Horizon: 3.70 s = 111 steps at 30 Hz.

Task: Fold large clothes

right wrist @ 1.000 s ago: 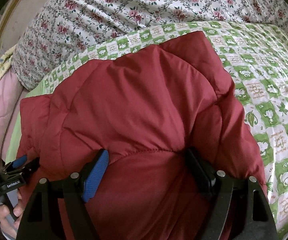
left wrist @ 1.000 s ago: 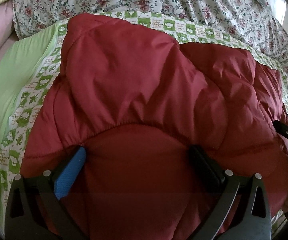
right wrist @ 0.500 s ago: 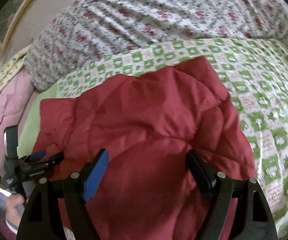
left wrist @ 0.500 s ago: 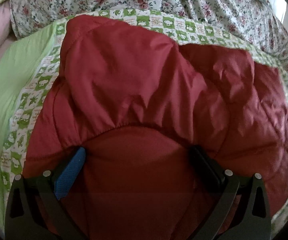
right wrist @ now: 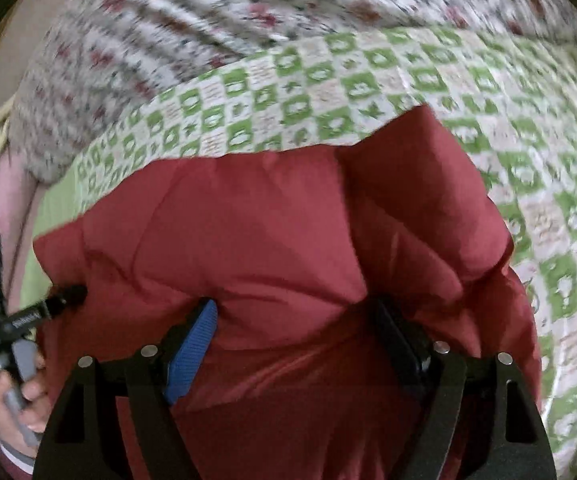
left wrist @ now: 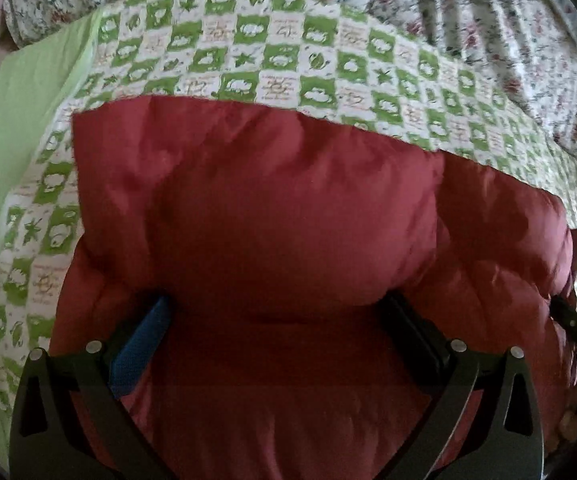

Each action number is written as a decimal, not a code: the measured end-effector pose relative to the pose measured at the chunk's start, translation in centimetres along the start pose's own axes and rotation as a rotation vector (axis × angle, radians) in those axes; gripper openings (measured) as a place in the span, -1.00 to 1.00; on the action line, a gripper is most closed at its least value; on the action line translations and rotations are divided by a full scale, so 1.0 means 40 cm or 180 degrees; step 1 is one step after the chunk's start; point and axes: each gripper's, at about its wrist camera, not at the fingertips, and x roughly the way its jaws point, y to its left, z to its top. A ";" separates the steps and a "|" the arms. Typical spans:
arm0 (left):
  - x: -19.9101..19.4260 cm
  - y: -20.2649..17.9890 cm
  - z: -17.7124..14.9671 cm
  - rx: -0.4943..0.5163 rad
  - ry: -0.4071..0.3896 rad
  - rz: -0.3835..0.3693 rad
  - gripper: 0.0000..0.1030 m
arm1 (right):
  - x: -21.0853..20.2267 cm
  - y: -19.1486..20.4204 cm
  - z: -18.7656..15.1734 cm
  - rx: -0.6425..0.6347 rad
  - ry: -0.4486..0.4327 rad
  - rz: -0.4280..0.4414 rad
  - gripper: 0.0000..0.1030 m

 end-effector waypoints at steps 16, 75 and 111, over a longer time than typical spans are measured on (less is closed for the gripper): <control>-0.257 0.017 -0.232 0.0165 -0.0474 -0.0421 1.00 | -0.131 0.029 -0.065 -0.0055 -0.0382 0.0031 0.58; -0.270 -0.022 -0.372 0.0386 -0.0545 -0.0128 1.00 | -0.250 0.130 -0.362 -0.0614 -0.0528 -0.0292 0.76; -0.159 -0.047 -0.310 0.0500 -0.0423 -0.0055 1.00 | -0.145 0.080 -0.297 -0.0597 -0.0419 -0.0250 0.93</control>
